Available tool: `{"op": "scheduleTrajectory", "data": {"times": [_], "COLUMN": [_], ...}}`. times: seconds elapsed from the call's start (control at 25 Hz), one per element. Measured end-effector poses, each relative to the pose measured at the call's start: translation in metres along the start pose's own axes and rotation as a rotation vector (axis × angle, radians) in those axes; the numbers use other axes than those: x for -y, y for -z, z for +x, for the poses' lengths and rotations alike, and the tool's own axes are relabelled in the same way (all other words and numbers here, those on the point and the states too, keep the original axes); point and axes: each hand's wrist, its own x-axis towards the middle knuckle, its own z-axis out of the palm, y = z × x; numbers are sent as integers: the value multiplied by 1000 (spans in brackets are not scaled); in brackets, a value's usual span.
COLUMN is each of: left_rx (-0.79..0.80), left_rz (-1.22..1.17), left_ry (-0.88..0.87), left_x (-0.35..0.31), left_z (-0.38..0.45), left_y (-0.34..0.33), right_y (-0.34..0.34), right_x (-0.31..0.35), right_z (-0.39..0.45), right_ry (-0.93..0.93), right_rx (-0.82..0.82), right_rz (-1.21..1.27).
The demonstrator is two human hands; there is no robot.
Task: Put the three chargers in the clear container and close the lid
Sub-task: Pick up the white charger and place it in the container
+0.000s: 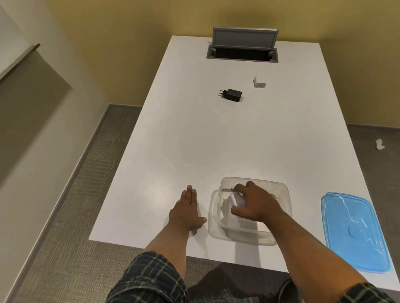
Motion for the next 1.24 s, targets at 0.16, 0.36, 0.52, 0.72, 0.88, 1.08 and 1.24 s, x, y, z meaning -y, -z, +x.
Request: {"op": "scheduleTrajectory", "data": {"times": [0.16, 0.36, 0.52, 0.72, 0.88, 1.08, 1.24], "left_rx": [-1, 13, 24, 43, 60, 61, 64], "left_rz": [13, 25, 32, 34, 36, 38, 30], "left_ry": [21, 29, 23, 26, 24, 19, 23], "left_x": [9, 12, 11, 10, 9, 7, 7], "left_z": [-6, -8, -7, -7, -8, -10, -13], "left_y": [-2, -6, -2, 1, 3, 3, 4], "right_y": [-20, -45, -50, -52, -51, -50, -47], "right_x": [15, 23, 28, 35, 37, 32, 25], "right_z": [6, 8, 12, 15, 14, 14, 15], "right_ry": [-85, -203, -225, -248, -235, -279, -341], "right_rx": [19, 8, 5, 12, 24, 1, 10], "right_rz": [18, 59, 30, -7, -13, 38, 99]}}
